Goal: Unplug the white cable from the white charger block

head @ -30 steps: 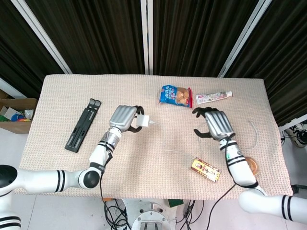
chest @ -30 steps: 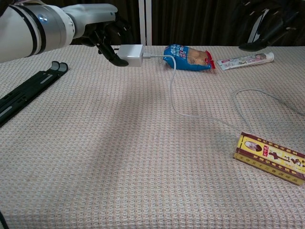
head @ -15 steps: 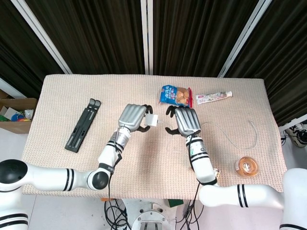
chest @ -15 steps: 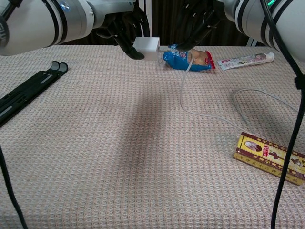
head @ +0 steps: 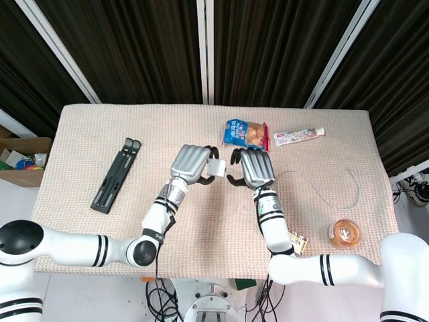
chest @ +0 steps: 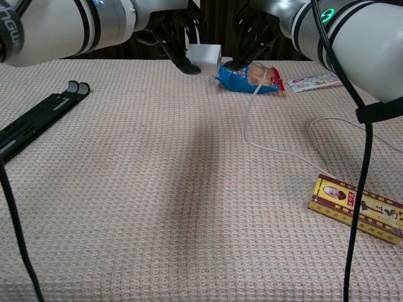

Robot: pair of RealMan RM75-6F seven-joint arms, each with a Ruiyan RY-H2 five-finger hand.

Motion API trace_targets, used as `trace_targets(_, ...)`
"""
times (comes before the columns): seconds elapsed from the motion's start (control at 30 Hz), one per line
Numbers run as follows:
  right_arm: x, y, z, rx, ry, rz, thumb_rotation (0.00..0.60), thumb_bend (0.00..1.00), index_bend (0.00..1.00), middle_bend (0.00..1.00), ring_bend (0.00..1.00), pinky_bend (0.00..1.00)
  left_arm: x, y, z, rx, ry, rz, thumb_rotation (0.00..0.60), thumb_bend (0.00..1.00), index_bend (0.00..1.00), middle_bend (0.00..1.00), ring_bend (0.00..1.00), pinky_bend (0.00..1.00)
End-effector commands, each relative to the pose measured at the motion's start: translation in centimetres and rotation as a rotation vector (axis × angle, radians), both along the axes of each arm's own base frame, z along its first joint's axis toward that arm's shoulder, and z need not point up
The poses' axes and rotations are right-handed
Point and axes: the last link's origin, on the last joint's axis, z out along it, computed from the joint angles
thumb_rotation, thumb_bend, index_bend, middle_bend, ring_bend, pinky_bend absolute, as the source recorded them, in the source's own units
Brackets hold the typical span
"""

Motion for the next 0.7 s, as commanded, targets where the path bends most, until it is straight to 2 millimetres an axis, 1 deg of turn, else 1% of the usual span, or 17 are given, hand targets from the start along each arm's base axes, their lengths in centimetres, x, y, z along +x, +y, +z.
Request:
trace_targets(0.03,0.09,-0.05,-0.09,0.000,-0.002,0.000,0.600,0.25,0.57,0.49,0.36,0.42,0.08,-0.02,0.01,0.001,0.004,-0.003,0.600,0.24,0.57,0.53,0.73,0.94)
trace_targets(0.27,0.25,-0.01,-0.31,0.007,-0.013,-0.003,0.600,0.31,0.59,0.49,0.36,0.42,0.39,-0.10,-0.02,0.002,0.006,-0.011,0.600,0.24,0.57,0.53,0.73,0.94)
trace_targets(0.4,0.26,0.02,-0.41,0.010,-0.010,-0.003,0.600,0.32,0.60,0.49,0.36,0.44,0.63,-0.20,0.04,0.003,0.005,-0.019,0.600,0.24,0.57,0.53,0.72,0.94)
trace_targets(0.57,0.28,0.01,-0.50,0.016,-0.016,-0.008,0.600,0.33,0.60,0.49,0.36,0.44,0.82,-0.28,0.15,0.006,0.005,-0.025,0.600,0.24,0.57,0.53,0.72,0.94)
trace_targets(0.7,0.24,-0.06,-0.58,0.020,-0.021,-0.012,0.600,0.36,0.61,0.50,0.36,0.44,0.83,-0.28,0.18,0.007,0.005,-0.024,0.600,0.24,0.57,0.53,0.72,0.94)
